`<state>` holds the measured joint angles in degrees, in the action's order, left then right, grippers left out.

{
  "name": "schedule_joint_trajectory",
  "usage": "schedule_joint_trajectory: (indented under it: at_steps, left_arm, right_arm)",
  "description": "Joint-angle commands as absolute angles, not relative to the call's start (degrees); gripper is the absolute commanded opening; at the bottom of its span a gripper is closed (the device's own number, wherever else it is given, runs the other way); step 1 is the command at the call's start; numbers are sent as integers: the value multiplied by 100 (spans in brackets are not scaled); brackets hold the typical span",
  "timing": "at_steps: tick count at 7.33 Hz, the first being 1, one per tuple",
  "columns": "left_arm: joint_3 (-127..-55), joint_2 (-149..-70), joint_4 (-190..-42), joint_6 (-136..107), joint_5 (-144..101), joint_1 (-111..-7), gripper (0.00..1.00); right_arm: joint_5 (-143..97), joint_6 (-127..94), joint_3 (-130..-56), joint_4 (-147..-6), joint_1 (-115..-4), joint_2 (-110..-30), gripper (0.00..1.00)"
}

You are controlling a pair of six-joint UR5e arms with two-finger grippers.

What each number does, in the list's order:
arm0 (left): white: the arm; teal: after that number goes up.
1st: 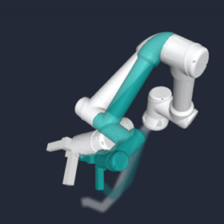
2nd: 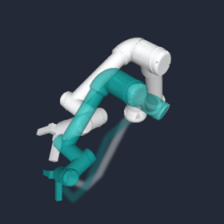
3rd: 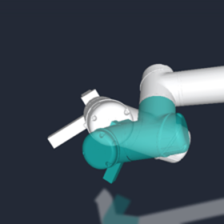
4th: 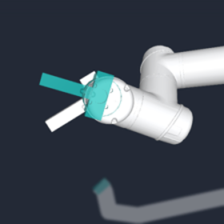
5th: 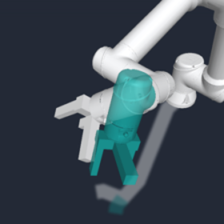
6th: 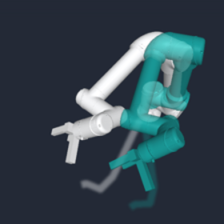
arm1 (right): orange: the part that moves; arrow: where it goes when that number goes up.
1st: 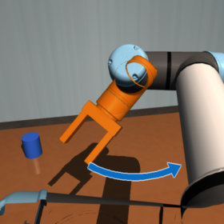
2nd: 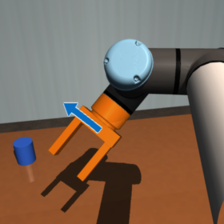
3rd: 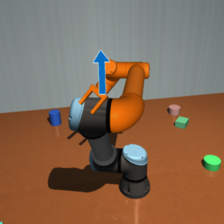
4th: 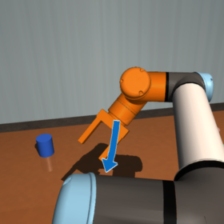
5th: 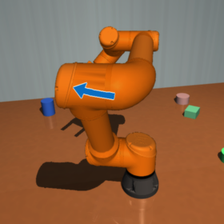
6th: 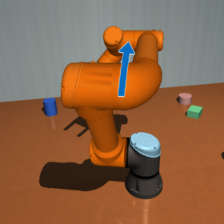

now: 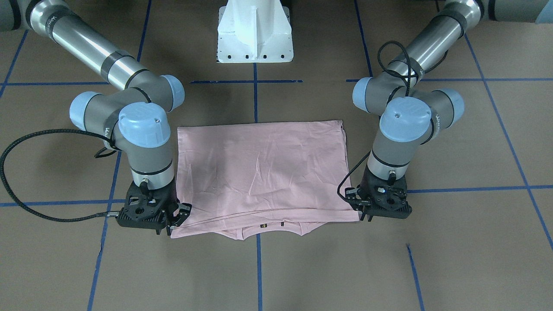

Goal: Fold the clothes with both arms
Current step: 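Release the hem at the collar and raise both grippers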

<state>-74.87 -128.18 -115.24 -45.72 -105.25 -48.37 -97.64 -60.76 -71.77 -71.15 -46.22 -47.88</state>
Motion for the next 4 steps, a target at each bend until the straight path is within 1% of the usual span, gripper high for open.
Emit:
schedule_joint_trajectory:
  at_steps: [1,3,4]
  left_arm:
    - [-8361,-12247,-11593,-4553,-10547,-4825,100]
    - [-9539,-11395,-11601,-4745,-10730,-4563,100]
    - [-10093,-10903,-11602,-5207,-10714,-4135,100]
  right_arm:
    - [-9974,-5837,-7233,-7075,-4693,-4799,100]
    - [-10134,-5722,-7382,-7066,-4711,-4843,100]
    - [-10134,-5713,-7418,-7066,-4702,-4860,100]
